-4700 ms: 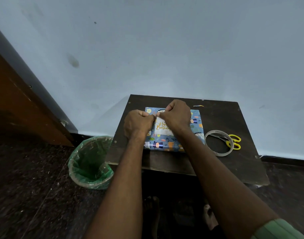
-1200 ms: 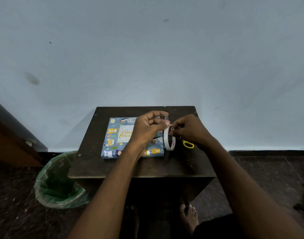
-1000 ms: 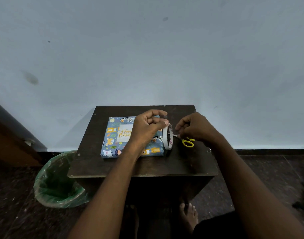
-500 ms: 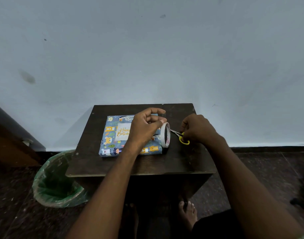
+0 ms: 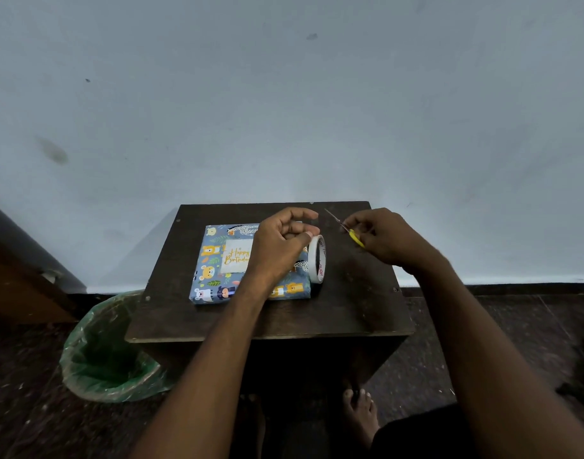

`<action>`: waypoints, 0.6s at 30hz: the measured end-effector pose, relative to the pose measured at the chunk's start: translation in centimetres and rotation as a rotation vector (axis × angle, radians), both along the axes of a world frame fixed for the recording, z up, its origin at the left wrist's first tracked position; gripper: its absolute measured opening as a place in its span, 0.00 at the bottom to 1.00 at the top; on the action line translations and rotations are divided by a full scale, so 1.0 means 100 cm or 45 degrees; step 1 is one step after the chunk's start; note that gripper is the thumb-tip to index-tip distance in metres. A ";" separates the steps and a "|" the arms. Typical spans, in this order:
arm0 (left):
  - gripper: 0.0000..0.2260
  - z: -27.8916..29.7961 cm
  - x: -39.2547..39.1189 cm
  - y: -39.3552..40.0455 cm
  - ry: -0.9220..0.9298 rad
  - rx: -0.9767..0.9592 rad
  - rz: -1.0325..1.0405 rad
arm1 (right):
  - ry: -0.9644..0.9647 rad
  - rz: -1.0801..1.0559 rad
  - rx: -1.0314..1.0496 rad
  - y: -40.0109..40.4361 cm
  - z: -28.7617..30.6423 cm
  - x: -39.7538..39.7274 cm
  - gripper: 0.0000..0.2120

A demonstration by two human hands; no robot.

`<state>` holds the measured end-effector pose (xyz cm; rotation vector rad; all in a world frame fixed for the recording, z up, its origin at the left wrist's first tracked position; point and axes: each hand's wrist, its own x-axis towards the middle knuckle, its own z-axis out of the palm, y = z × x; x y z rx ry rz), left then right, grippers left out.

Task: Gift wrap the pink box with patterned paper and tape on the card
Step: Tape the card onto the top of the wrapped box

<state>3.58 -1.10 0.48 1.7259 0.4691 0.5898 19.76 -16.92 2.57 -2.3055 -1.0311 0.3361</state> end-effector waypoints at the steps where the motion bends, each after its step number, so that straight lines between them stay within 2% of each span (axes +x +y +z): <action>1: 0.14 0.000 0.000 0.000 0.005 -0.002 0.000 | 0.022 0.052 0.015 -0.002 0.003 0.000 0.17; 7: 0.15 -0.001 0.005 -0.004 0.009 0.014 0.004 | 0.063 0.193 0.020 -0.009 0.009 -0.003 0.10; 18: 0.12 -0.006 0.009 -0.007 -0.045 0.047 0.001 | 0.136 0.188 -0.079 -0.018 0.024 -0.002 0.15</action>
